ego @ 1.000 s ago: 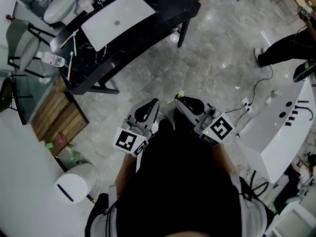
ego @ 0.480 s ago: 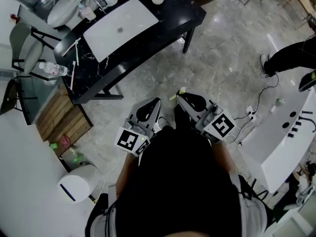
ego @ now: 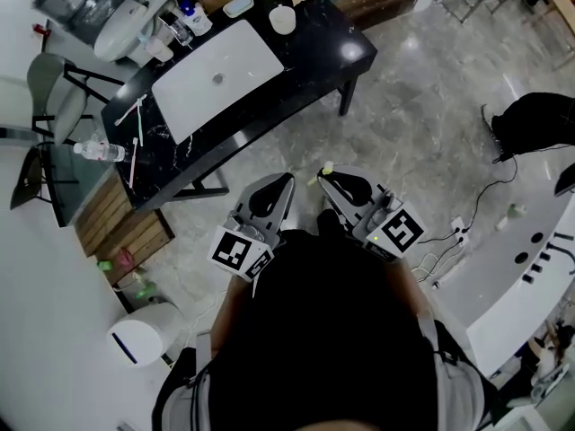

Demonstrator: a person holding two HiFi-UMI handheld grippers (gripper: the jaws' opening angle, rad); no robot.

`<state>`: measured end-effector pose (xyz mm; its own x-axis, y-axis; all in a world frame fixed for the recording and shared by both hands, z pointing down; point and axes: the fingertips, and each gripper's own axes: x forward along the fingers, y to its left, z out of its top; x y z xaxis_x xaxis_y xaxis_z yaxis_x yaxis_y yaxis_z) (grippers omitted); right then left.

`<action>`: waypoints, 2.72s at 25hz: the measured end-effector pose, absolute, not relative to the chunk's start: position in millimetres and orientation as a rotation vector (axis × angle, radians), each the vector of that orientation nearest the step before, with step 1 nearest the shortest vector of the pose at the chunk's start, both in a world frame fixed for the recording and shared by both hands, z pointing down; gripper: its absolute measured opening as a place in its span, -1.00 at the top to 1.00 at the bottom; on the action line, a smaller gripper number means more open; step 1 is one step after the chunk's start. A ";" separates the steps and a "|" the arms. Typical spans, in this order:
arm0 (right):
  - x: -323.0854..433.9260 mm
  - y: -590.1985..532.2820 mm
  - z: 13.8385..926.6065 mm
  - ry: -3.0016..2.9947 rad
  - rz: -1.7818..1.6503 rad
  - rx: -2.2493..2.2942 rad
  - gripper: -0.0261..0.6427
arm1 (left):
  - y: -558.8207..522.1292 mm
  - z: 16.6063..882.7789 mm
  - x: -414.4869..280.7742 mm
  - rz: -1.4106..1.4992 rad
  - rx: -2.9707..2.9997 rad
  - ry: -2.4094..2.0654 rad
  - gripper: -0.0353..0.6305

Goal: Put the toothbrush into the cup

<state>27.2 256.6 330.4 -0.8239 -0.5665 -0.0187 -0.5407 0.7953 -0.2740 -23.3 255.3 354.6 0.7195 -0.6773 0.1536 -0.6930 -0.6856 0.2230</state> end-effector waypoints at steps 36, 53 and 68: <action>-33.8 12.8 330.2 2.937 -0.403 -0.931 0.83 | 10.0 365.0 -74.9 0.051 2.686 -1.016 0.86; -29.2 -51.1 328.9 2.936 -0.445 -0.931 0.83 | -49.0 372.1 -76.3 0.068 2.656 -1.035 0.86; -11.7 -81.8 333.2 2.937 -0.506 -0.776 0.83 | -74.3 384.3 -57.1 0.145 2.601 -1.130 0.86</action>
<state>-11.7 -81.8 333.2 -0.8713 -0.4902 0.0235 -0.4699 0.8194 -0.3284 -57.1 -74.3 384.3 0.6853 -0.6974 0.2097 -0.7277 -0.6451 0.2329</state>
